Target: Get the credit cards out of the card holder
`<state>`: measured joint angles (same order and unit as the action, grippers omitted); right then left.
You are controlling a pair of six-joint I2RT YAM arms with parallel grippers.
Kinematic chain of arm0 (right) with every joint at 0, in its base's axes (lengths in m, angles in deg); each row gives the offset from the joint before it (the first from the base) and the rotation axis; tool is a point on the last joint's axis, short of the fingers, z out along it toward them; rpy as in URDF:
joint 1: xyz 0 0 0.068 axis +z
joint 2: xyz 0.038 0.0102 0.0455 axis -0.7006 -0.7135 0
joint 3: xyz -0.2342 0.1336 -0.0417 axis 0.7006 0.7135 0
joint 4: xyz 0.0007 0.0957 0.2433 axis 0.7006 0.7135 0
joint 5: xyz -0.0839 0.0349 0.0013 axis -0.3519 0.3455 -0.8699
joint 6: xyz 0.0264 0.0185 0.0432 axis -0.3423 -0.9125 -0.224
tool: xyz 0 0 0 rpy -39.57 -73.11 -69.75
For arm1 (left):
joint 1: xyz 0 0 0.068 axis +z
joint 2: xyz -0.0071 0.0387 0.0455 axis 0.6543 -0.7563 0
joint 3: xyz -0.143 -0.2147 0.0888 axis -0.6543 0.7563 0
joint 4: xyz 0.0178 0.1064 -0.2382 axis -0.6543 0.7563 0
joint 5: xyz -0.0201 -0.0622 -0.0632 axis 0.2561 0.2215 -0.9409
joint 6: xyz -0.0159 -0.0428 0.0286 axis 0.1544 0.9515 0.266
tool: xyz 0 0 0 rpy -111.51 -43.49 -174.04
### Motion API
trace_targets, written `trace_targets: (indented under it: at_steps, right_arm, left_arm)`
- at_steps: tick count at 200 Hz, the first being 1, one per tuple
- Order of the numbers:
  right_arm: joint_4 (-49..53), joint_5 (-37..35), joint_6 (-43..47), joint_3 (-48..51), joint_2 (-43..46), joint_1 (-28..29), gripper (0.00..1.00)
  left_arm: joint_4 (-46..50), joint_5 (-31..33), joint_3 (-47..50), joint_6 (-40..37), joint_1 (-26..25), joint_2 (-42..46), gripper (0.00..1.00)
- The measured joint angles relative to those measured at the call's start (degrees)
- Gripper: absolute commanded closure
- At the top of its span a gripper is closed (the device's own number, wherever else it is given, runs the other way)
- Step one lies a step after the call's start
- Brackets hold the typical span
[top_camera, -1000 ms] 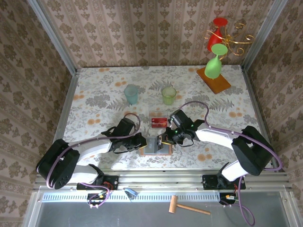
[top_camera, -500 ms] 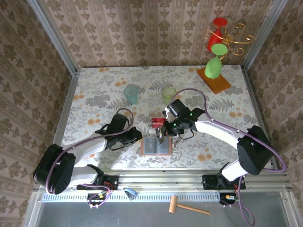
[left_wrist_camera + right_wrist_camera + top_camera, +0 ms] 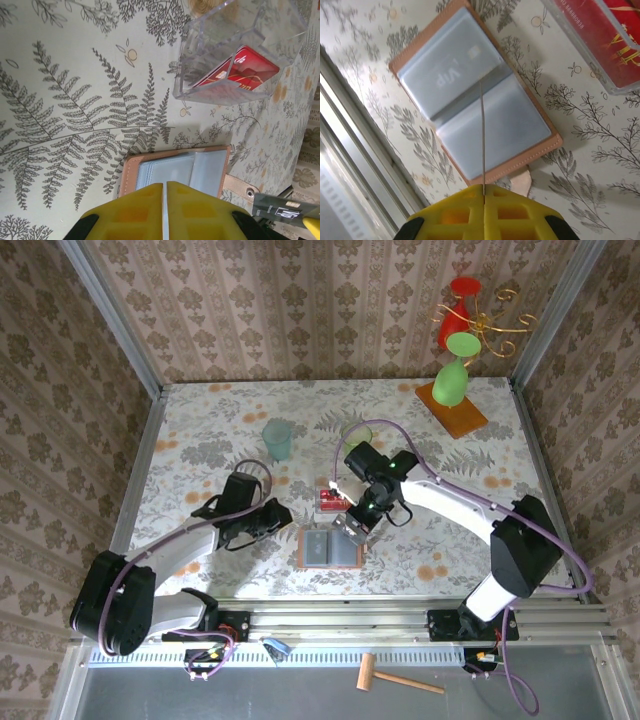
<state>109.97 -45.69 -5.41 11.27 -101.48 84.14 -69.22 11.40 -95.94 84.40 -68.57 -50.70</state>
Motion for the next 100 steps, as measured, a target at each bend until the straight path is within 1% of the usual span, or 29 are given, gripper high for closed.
trace_targets:
  at_steps: [22, 57, 100]
  right_arm:
    - [4.11, -0.96, 7.96, -2.75, -1.68, 0.00, 1.00]
    - [8.57, -3.04, 18.23, -5.92, -3.26, 0.00, 1.00]
    - [11.58, -5.81, 26.34, -12.20, -4.92, -0.50, 1.00]
  left_arm:
    - [0.74, 0.00, -0.96, -0.59, 0.44, 0.00, 0.89]
    - [1.11, 0.00, -1.40, -1.20, 0.61, 0.02, 0.89]
    - [1.53, 0.00, -2.14, -1.40, 0.79, 0.02, 0.88]
